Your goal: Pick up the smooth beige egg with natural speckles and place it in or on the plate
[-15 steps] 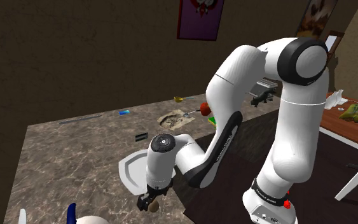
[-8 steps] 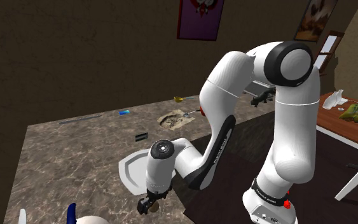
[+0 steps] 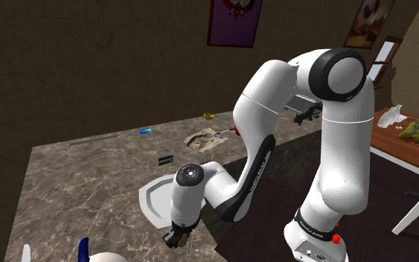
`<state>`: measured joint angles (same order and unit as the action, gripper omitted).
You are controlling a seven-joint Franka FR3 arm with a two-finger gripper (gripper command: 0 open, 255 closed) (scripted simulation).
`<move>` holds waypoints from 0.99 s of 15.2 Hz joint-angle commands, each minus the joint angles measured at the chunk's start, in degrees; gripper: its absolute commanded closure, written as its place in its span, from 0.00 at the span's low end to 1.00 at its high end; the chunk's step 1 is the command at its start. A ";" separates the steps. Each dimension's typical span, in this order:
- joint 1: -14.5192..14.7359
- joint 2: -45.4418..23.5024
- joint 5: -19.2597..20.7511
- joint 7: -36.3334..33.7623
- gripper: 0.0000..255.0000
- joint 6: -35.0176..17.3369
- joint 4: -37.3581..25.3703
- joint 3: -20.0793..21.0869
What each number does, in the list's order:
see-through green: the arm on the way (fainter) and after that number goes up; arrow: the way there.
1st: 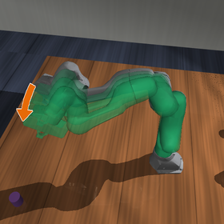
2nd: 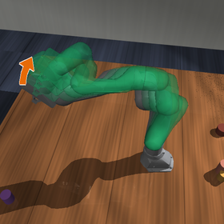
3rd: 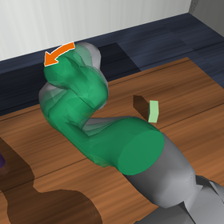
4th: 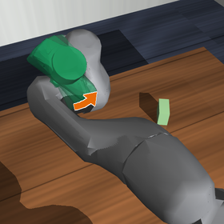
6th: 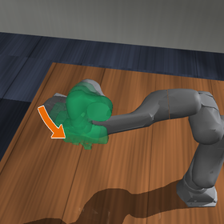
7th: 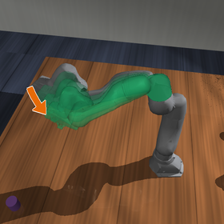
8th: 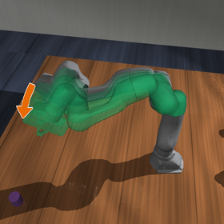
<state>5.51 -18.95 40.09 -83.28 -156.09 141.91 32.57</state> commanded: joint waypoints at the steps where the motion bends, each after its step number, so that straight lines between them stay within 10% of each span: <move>1: 0.00 0.00 0.00 0.00 1.00 0.00 0.00 0.00; 7: 0.00 0.00 0.00 0.00 1.00 0.00 0.00 0.00; 15: -5.43 7.46 -11.84 9.01 1.00 3.47 1.80 7.44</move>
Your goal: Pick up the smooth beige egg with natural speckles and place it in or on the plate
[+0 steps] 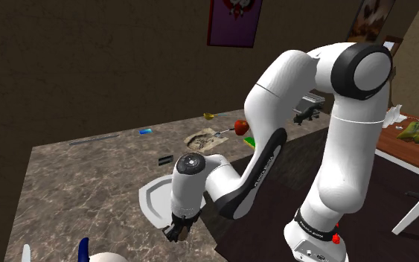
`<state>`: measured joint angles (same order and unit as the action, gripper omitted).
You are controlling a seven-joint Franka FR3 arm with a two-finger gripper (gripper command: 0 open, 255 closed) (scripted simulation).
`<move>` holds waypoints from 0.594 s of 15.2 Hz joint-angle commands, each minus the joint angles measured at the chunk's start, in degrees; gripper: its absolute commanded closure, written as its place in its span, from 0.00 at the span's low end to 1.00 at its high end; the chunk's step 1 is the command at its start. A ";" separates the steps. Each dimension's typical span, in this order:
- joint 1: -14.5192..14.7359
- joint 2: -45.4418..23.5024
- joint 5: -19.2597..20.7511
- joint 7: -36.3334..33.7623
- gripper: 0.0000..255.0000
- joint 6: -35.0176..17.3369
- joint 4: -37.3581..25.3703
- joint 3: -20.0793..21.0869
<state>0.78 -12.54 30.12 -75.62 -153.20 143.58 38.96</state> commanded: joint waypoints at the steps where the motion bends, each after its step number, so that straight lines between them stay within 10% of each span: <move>1: -1.28 2.04 -3.51 2.58 1.00 1.04 0.29 1.88; 9: -4.09 10.37 -17.10 12.75 1.00 5.46 0.70 6.63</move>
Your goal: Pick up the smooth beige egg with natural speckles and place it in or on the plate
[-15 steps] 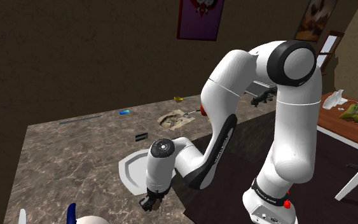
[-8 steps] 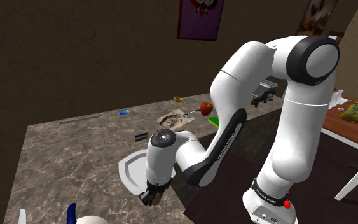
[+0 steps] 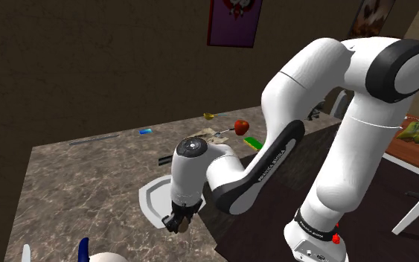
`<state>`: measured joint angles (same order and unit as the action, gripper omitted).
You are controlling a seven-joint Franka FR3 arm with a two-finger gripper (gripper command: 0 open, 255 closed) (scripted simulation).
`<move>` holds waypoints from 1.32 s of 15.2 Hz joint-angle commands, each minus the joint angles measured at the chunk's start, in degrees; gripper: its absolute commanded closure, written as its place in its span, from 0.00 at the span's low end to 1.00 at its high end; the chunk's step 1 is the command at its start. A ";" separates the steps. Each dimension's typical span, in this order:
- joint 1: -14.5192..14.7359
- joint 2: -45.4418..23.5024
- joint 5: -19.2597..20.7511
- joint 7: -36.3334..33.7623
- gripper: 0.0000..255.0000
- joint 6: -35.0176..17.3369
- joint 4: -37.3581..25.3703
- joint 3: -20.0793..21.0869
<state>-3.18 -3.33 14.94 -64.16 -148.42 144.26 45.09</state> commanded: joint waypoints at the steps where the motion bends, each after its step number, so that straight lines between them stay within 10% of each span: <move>1: -0.87 0.58 -1.36 2.47 1.00 0.71 -0.54 -0.38; 15: -9.51 -11.79 6.65 16.53 1.00 4.57 -15.45 -10.47; 20: -8.37 -14.80 9.92 14.43 1.00 2.53 -15.78 -12.30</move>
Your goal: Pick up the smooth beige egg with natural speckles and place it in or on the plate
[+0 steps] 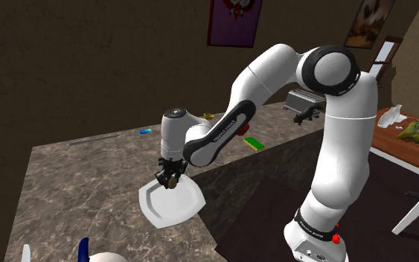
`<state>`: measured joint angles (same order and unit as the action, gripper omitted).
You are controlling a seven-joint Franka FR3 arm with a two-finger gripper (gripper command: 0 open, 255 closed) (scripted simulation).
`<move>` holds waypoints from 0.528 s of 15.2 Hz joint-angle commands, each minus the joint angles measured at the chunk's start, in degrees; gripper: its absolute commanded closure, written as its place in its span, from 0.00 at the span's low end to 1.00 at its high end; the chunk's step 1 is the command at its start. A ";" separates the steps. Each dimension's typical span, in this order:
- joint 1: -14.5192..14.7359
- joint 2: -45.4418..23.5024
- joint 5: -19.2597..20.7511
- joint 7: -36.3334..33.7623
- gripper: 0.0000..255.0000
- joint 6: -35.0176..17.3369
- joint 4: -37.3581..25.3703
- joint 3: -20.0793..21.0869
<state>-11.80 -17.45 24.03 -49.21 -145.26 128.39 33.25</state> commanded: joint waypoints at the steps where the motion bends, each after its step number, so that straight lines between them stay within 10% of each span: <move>1: 0.59 -1.37 1.62 -1.10 1.00 -1.16 0.06 -0.92; 8: 3.23 -6.24 7.00 -5.12 1.00 -4.71 -0.49 -4.45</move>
<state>-9.00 -22.88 30.18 -53.74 -149.45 128.10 29.38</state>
